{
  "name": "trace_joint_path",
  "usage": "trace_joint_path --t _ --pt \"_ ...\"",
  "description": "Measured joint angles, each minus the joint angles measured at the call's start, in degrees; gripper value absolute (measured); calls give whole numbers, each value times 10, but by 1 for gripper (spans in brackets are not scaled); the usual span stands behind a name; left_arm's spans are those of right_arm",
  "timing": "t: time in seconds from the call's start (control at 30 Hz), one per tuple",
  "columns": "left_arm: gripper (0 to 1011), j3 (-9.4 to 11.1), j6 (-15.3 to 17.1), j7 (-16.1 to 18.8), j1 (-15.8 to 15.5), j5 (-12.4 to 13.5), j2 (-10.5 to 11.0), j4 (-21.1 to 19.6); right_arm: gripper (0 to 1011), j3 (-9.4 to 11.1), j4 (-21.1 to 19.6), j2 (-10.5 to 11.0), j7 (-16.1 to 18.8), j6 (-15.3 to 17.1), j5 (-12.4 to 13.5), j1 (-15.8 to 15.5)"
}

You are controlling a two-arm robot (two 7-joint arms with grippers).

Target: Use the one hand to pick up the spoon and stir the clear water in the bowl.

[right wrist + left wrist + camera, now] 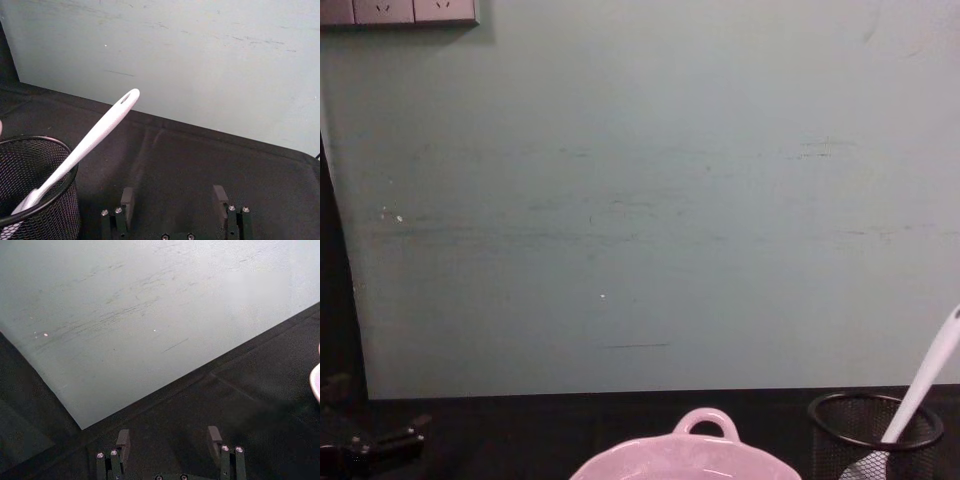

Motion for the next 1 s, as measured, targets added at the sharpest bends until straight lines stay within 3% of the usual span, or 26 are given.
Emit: trace_joint_path --t 1.0 --pt "1011 0 0 0 0 0 0 0 1002 0 -1 1 1 0 1 0"
